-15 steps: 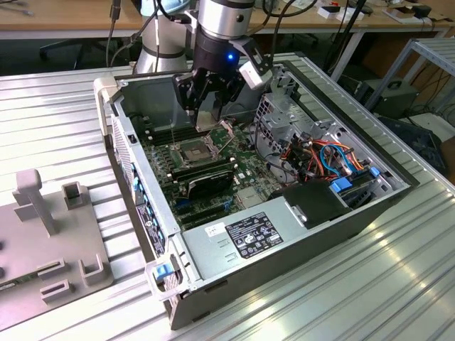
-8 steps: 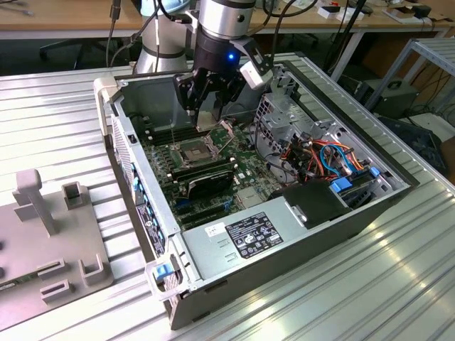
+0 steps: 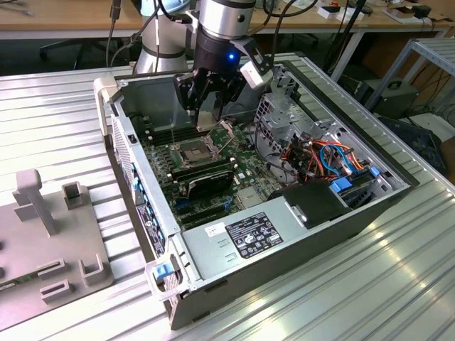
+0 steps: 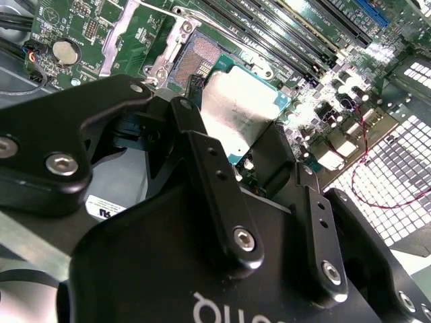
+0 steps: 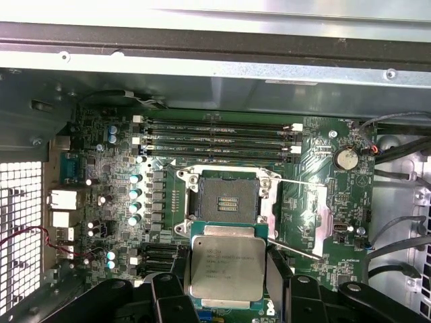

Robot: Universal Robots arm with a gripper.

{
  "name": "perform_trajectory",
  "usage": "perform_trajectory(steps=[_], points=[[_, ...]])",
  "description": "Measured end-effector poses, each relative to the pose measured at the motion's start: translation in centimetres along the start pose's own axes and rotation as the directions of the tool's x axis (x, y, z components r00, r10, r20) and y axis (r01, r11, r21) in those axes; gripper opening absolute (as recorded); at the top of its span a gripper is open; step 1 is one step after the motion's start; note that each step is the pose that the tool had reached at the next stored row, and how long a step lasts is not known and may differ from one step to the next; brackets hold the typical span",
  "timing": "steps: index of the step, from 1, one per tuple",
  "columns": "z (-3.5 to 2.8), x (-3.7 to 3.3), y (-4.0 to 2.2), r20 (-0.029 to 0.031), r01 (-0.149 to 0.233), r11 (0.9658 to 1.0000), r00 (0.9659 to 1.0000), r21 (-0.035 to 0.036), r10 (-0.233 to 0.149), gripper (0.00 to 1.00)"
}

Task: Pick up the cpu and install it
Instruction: 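Place the cpu into insertion slot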

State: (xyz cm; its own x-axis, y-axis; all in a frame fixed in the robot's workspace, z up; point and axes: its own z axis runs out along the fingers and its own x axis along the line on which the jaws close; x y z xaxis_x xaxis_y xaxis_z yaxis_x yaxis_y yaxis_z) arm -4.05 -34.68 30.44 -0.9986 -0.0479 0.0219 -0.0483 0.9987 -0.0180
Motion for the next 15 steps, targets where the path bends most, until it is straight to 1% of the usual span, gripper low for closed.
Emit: perform_trajectory(steps=[5,7,8,9,10,12,13,14,15], points=[[0.00,-0.01,0.00,0.0000,-0.001,1.0000,1.0000,-0.0001,0.001,0.55],[0.00,-0.01,0.00,-0.0002,-0.011,0.9999,0.9999,-0.0002,0.011,0.55],[0.01,-0.01,0.00,-0.0006,-0.031,0.9995,0.9995,-0.0006,0.031,0.55],[0.03,-0.01,0.00,-0.0011,-0.058,0.9983,0.9983,-0.0012,0.058,0.55],[0.04,-0.01,0.00,-0.0016,-0.085,0.9964,0.9964,-0.0017,0.085,0.55],[0.06,-0.01,0.00,-0.0023,-0.118,0.9930,0.9930,-0.0024,0.118,0.55],[0.07,-0.01,0.00,-0.0026,-0.134,0.9910,0.9910,-0.0027,0.133,0.55],[0.07,-0.01,0.00,-0.0028,-0.140,0.9902,0.9902,-0.0027,0.140,0.55],[0.07,-0.01,0.00,-0.0028,-0.140,0.9901,0.9901,-0.0029,0.140,0.55]])
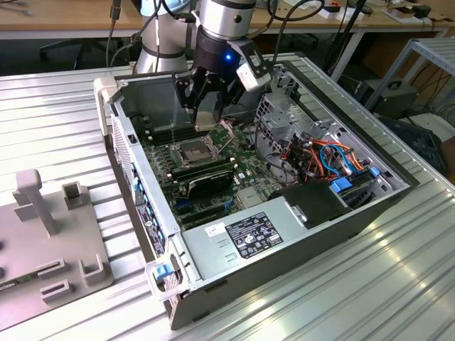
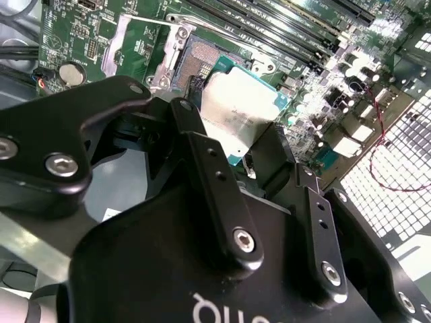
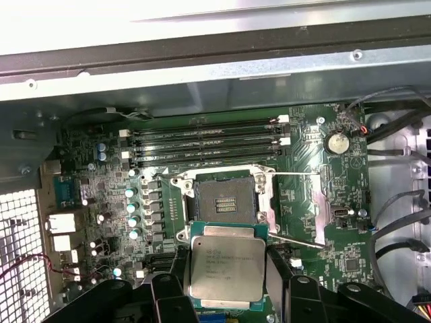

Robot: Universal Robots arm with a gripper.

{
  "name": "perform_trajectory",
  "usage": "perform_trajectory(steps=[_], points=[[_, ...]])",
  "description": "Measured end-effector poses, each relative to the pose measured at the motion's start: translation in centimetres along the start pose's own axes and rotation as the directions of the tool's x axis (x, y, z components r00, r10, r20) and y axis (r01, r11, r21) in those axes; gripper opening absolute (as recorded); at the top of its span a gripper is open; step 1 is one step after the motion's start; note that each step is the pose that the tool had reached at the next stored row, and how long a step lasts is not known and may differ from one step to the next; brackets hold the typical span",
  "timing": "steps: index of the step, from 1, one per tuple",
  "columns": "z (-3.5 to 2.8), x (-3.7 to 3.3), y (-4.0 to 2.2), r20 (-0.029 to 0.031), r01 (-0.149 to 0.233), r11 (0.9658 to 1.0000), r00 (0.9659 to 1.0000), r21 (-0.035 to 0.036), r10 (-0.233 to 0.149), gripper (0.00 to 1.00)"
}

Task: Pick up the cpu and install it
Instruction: 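Place the cpu into insertion slot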

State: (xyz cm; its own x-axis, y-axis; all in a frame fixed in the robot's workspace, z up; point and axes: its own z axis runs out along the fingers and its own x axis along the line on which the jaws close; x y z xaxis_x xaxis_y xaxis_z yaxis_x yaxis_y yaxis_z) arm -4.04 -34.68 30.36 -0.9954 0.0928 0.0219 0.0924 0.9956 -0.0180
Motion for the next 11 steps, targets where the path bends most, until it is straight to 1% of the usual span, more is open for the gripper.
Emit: perform_trajectory(steps=[5,8,11], points=[[0.00,0.00,0.00,0.0000,-0.005,1.0000,1.0000,0.0000,0.005,0.55],[0.02,0.00,0.00,-0.0005,-0.030,0.9996,0.9996,0.0005,0.030,0.55],[0.04,0.00,0.00,-0.0009,-0.061,0.9982,0.9982,0.0003,0.061,0.55]])
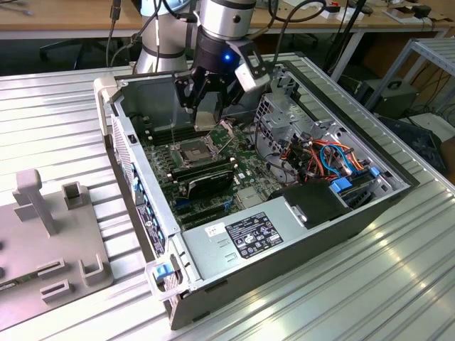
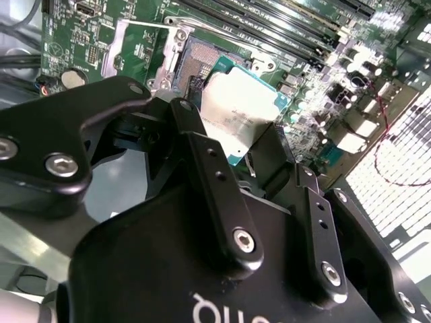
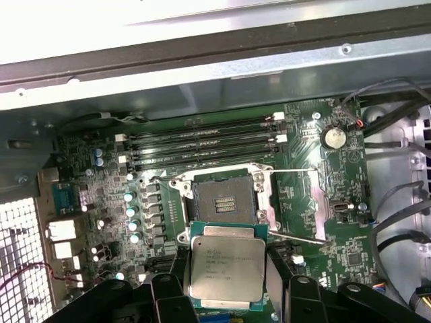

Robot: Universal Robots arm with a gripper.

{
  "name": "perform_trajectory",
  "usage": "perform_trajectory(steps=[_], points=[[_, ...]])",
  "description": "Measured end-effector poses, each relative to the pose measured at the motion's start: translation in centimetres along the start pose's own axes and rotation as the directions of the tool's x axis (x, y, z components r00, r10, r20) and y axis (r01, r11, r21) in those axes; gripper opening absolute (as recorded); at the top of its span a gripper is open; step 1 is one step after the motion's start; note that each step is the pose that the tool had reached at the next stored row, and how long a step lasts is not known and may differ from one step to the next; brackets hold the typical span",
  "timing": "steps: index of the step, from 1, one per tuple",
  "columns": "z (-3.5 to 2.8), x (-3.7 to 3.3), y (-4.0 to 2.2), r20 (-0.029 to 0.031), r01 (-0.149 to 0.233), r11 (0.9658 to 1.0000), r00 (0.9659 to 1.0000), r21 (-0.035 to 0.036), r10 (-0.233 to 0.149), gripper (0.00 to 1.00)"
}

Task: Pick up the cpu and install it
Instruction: 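Place the cpu into insertion slot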

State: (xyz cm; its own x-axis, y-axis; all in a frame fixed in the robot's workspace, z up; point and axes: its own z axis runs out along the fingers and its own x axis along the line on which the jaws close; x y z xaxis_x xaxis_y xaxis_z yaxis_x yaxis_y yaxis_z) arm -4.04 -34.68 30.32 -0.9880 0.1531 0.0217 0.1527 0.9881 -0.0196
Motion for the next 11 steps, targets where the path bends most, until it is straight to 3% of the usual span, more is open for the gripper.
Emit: perform_trajectory(steps=[7,11], points=[[0.05,0.00,0.00,-0.0013,-0.066,0.9978,0.9978,-0.0011,0.066,0.55],[0.12,0.00,0.00,-0.0025,-0.121,0.9927,0.9927,-0.0022,0.121,0.55]])
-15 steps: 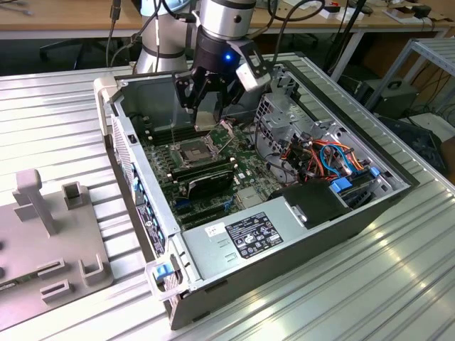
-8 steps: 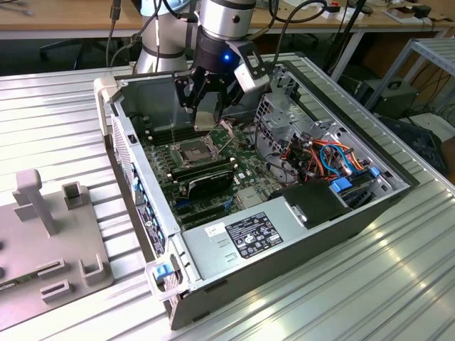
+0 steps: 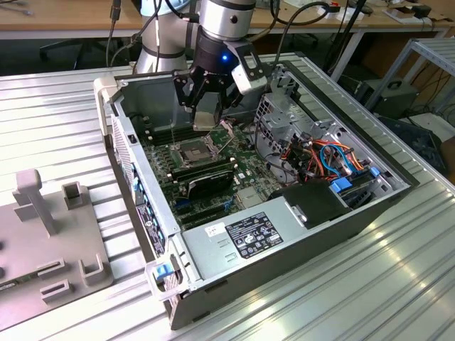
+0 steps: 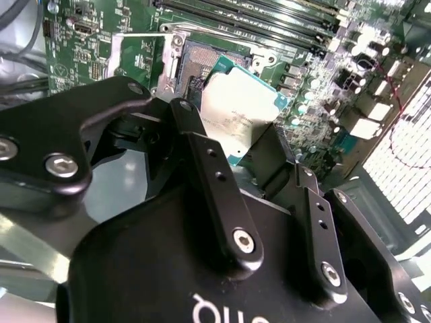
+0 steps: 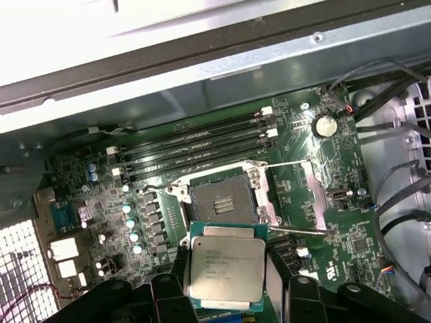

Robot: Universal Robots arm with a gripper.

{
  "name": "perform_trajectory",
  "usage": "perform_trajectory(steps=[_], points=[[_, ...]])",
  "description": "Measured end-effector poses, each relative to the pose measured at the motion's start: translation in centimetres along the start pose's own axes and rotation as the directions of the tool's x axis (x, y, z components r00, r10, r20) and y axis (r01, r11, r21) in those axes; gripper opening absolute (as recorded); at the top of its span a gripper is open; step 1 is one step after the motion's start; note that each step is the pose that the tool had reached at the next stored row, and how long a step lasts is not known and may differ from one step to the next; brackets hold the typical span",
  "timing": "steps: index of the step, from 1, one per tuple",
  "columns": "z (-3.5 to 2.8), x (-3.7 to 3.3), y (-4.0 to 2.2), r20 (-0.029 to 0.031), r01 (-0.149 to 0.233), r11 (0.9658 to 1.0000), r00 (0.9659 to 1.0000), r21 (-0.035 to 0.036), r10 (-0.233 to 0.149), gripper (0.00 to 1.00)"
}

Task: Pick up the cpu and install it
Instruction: 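Place the cpu into insertion slot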

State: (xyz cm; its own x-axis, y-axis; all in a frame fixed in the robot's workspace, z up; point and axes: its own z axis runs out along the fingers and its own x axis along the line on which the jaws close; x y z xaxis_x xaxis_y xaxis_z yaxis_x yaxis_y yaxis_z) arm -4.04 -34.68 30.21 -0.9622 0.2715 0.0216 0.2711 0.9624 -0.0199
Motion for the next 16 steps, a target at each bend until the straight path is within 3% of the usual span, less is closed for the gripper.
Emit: perform_trajectory(steps=[4,6,10,11,16], points=[[0.06,0.00,0.00,-0.0013,-0.063,0.9980,0.9980,-0.0013,0.063,0.55],[0.09,0.00,0.00,-0.0020,-0.096,0.9954,0.9954,-0.0020,0.096,0.55],[0.21,0.00,0.00,-0.0045,-0.202,0.9793,0.9793,-0.0039,0.202,0.55],[0.21,0.00,0.00,-0.0046,-0.210,0.9778,0.9778,-0.0039,0.210,0.55],[0.22,0.00,0.00,-0.0047,-0.211,0.9775,0.9775,-0.0041,0.211,0.55]])
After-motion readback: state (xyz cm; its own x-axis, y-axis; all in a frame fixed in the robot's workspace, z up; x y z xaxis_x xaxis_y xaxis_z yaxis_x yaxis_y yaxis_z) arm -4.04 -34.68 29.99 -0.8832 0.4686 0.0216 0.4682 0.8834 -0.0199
